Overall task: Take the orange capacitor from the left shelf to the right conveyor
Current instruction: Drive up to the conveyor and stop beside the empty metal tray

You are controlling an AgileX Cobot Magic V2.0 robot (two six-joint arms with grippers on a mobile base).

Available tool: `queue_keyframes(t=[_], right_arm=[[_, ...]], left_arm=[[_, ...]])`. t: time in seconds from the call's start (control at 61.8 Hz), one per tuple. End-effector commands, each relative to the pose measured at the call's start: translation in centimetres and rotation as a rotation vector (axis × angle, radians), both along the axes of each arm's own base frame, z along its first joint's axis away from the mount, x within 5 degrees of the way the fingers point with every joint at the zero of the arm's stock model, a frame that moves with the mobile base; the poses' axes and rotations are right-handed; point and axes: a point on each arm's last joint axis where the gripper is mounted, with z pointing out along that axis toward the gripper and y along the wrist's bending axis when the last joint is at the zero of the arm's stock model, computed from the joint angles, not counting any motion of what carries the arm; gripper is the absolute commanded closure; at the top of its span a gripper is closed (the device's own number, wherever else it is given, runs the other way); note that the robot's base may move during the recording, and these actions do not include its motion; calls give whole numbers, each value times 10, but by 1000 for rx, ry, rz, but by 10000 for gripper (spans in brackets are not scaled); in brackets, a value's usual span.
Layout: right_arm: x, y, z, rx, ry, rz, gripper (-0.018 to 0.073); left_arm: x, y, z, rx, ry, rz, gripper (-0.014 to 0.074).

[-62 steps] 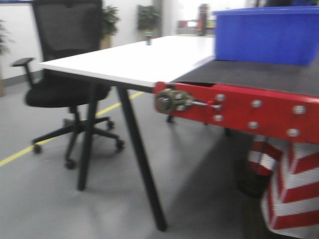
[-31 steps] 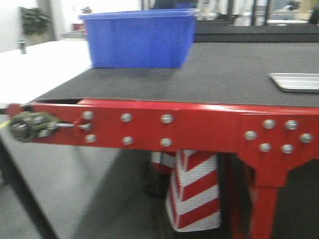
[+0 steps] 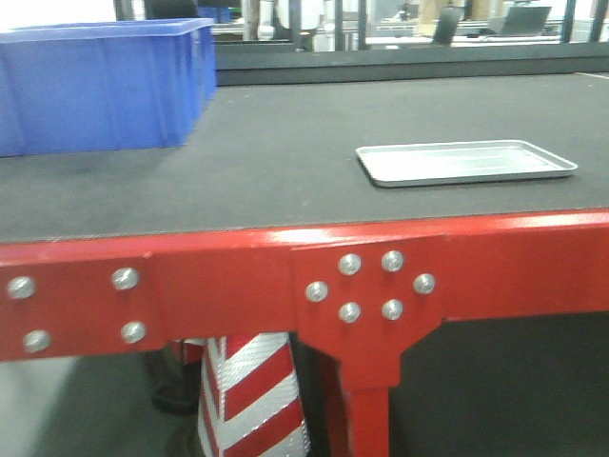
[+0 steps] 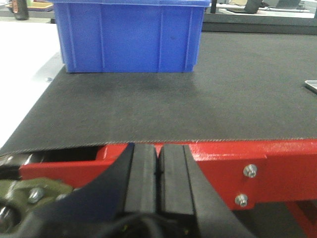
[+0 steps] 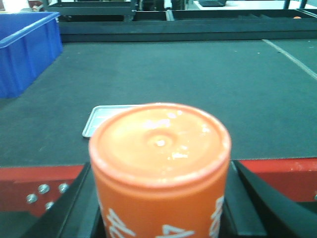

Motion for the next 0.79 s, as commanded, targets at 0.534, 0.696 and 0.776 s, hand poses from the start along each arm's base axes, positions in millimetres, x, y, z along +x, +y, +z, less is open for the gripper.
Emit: queue_keyframes(t=[0.534, 0.696, 0.776], right_arm=[[0, 0, 16, -5, -99, 6, 414], [0, 0, 16, -5, -99, 6, 414], [0, 0, 16, -5, -99, 6, 414]], left_arm=[[-1, 0, 10, -14, -97, 0, 723], [-1, 0, 10, -14, -97, 0, 723], [-1, 0, 10, -14, -97, 0, 723]])
